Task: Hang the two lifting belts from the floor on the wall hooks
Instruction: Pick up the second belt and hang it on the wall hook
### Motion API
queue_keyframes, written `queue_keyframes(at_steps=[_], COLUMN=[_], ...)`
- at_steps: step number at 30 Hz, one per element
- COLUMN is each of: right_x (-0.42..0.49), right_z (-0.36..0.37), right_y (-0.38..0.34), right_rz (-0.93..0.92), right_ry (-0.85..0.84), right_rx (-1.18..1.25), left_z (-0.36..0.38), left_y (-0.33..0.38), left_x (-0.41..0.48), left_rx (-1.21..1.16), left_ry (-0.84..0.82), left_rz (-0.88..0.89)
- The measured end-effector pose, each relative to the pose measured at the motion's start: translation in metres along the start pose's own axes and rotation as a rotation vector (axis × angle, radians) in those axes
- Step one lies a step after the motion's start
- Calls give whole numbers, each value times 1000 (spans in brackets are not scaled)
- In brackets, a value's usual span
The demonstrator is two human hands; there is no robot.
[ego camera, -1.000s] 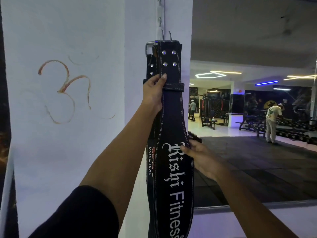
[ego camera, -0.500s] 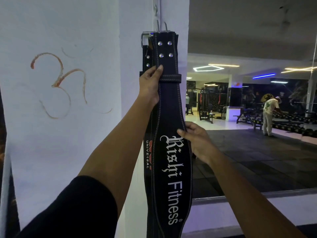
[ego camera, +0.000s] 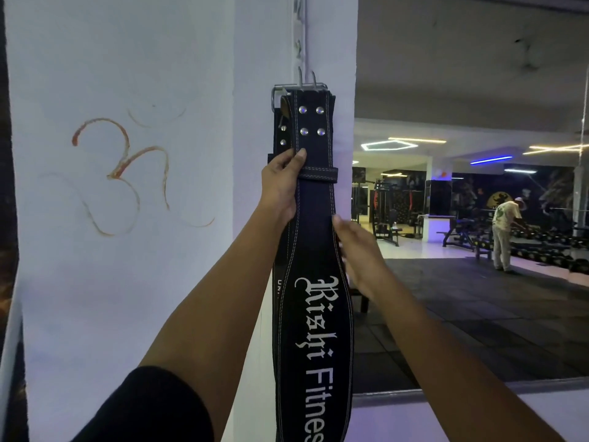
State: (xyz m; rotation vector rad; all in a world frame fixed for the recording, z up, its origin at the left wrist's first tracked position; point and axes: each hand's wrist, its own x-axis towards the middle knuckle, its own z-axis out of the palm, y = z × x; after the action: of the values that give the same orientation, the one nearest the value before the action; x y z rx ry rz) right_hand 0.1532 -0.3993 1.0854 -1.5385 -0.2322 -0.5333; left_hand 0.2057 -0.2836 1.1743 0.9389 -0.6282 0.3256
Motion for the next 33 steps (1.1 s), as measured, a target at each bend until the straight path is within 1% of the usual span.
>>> queue_keyframes(at_steps=[2,5,8,12,14,17,19,21,23,27,29,33], right_x=[18,43,54,64,70,82,87,87,84,89,92,104], right_z=[15,29,34,34,33,34,36,41,48,56,59,63], right_y=[-32,-65,-85,-114,-130,-147,-152,-147,-139,-132,-135,-133], right_rz=[-83,-106,-125,-197,-156,-87,-57,-42,-34,-66,-107,-160], right_ry=[56,89,164,169,172,95,96,118,112,80,49,171], right_rx=[17,29,35,46,91,184,206,213,229,303,286,220], left_z=[1,2,0,-3,-7,-17,-18,-12,-2,7,6,4], left_y=[-1,-1,2,5,5,5,9,23,42,53,49,48], left_x=[-2,-4,-3,-2,-1,0,2,8,16,31,35,45], left_rx=[19,28,61,115,150,220,181,83,39,135,146,103], left_ry=[-19,-19,-83,-121,-125,-151,-163,-135,-92,61,112,126], left_rz=[-2,-14,17,28,22,-25,-44,-61,-84,1,16,40])
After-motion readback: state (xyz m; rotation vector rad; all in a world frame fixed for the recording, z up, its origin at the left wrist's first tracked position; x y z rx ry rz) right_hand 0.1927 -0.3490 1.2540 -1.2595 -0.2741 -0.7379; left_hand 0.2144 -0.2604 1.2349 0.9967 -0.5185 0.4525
